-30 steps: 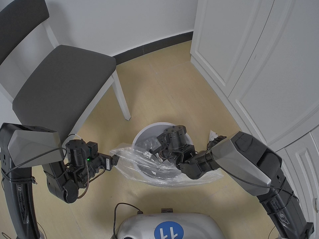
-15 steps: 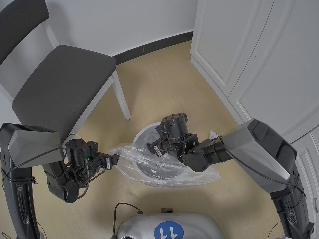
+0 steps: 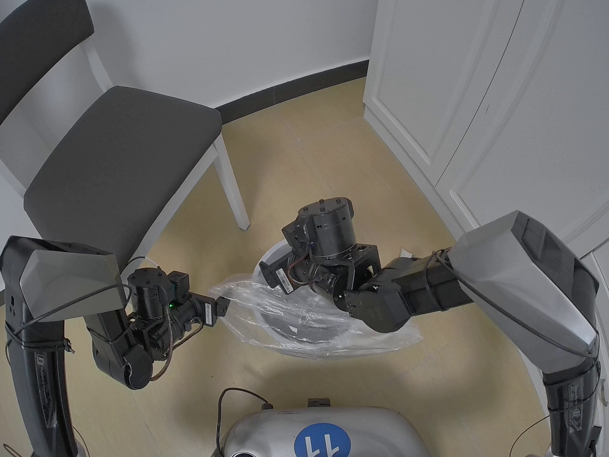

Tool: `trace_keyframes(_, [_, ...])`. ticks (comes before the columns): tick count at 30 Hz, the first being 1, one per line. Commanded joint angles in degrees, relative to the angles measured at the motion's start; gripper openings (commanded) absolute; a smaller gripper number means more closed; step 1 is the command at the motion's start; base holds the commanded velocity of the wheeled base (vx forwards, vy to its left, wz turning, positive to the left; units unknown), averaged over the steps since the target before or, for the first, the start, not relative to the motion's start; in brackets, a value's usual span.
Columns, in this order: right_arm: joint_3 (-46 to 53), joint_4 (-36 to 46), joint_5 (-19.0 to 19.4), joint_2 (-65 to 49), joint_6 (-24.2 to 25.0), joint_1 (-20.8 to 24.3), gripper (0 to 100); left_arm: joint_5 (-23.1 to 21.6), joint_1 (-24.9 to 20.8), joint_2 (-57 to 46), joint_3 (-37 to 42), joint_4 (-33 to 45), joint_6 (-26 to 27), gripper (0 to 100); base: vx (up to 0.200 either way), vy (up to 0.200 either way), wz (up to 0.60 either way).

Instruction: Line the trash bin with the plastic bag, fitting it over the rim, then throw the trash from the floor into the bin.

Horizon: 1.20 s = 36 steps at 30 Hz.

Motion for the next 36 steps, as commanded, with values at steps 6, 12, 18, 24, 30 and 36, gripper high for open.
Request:
trace_keyframes(6, [23.12, 0.34, 1.28, -12.06, -9.83, 2.99, 100, 0.02, 0.16, 1.42, -0.25, -1.03, 0.01, 100, 0.0, 0.0, 0.0])
trace_keyframes(12, [27.51, -0.01, 4.45, -12.14, -9.57, 3.61, 100, 0.11, 0.25, 0.98, -0.25, -1.12, 0.01, 100, 0.0, 0.0, 0.0])
trace_keyframes(18, [28.66, 0.16, 6.91, -11.44, -6.31, 3.61, 100, 0.11, 0.43, 0.8, -0.34, -1.12, 0.01, 100, 0.0, 0.0, 0.0])
trace_keyframes(24, [28.83, -0.19, 8.31, -9.77, -5.35, 3.61, 100, 0.11, 0.51, 0.8, -0.34, -1.12, 0.01, 100, 0.0, 0.0, 0.0])
trace_keyframes(30, [27.16, -0.63, 9.02, -5.64, -2.53, 2.82, 100, 0.02, 0.51, 0.72, -0.34, -1.12, 0.01, 100, 0.0, 0.0, 0.0])
trace_keyframes(36, [25.32, -3.35, 9.81, -3.18, -2.36, 0.27, 100, 0.02, 0.51, 0.98, -0.52, -1.2, 0.01, 100, 0.0, 0.0, 0.0])
